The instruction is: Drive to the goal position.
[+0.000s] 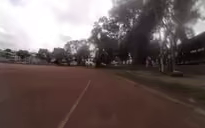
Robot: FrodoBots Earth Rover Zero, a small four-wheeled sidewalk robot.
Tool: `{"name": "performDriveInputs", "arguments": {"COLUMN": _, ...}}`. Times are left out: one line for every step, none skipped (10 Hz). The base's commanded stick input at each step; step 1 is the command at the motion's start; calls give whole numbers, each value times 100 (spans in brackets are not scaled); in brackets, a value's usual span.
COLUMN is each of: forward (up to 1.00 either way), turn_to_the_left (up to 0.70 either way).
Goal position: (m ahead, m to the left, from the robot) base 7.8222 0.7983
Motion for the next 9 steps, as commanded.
{"name": "performDriveInputs", "arguments": {"forward": 85, "turn_to_the_left": 0}}
{"name": "performDriveInputs", "arguments": {"forward": 85, "turn_to_the_left": 0}}
{"name": "performDriveInputs", "arguments": {"forward": 85, "turn_to_the_left": 0}}
{"name": "performDriveInputs", "arguments": {"forward": 85, "turn_to_the_left": 0}}
{"name": "performDriveInputs", "arguments": {"forward": 85, "turn_to_the_left": 0}}
{"name": "performDriveInputs", "arguments": {"forward": 85, "turn_to_the_left": 0}}
{"name": "performDriveInputs", "arguments": {"forward": 85, "turn_to_the_left": 0}}
{"name": "performDriveInputs", "arguments": {"forward": 85, "turn_to_the_left": 0}}
{"name": "performDriveInputs", "arguments": {"forward": 85, "turn_to_the_left": 0}}
